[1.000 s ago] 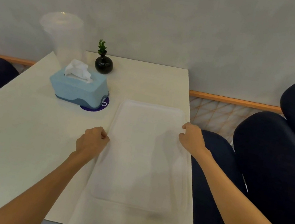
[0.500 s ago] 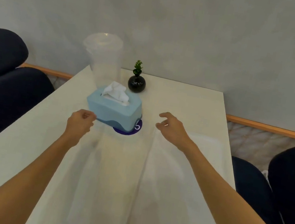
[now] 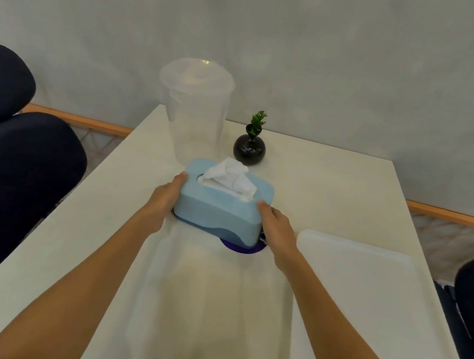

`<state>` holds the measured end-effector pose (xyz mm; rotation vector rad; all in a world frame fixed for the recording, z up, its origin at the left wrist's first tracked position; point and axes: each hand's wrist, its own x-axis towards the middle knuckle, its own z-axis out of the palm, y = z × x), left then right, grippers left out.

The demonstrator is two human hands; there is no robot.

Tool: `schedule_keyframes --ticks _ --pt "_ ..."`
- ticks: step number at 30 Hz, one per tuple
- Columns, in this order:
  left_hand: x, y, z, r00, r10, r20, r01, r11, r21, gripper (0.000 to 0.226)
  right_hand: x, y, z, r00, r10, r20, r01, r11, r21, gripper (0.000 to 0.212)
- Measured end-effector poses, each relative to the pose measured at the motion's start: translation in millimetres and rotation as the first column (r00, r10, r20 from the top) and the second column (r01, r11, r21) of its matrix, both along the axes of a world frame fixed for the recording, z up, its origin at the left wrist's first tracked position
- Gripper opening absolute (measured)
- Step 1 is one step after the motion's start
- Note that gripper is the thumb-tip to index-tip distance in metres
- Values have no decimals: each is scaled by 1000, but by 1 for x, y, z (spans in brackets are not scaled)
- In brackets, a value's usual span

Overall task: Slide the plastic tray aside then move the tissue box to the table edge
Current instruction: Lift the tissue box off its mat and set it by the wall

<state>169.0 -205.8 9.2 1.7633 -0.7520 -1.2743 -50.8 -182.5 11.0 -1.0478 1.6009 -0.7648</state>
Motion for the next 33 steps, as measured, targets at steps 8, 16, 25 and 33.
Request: schedule_keyframes --ticks 8,16,25,33 --pt "-22 10 -6 999 13 53 -7 994 -110 54 -2 5 -8 989 -28 142 35 998 -47 50" --pt "-102 -6 9 996 -66 -61 48 965 -258 52 -73 -33 17 975 -151 162 189 949 -252 61" --pt "-237 -63 11 976 -216 -6 210 956 -206 52 -205 -79 6 943 -317 102 331 925 -187 54" --pt "-302 -110 -3 975 -224 -2 221 963 -151 51 -271 -135 -15 930 -346 122 362 920 -149 45"
